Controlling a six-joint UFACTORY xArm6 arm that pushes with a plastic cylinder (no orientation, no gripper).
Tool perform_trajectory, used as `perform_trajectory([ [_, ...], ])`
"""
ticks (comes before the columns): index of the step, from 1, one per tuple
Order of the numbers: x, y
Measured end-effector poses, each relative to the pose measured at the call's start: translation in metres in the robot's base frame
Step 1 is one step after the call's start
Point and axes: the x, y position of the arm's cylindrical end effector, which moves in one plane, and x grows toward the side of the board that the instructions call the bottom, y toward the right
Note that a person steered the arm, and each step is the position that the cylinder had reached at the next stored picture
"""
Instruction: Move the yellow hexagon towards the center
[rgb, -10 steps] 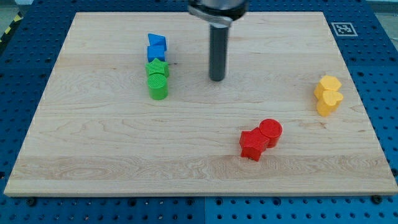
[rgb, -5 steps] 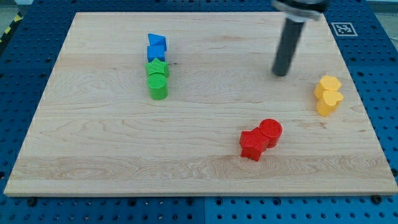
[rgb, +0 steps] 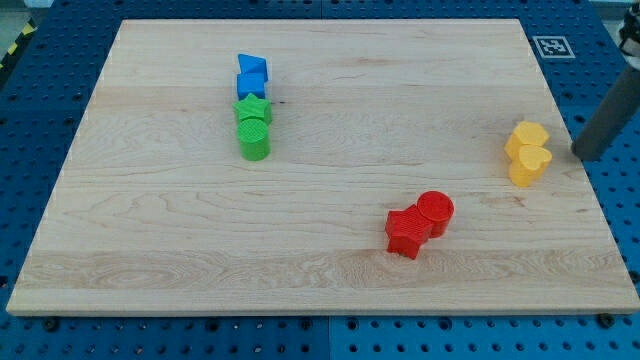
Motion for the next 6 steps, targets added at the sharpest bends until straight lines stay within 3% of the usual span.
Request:
perform_trajectory([
  [4, -0.002, -0.069],
  [6, -0.011, -0.042],
])
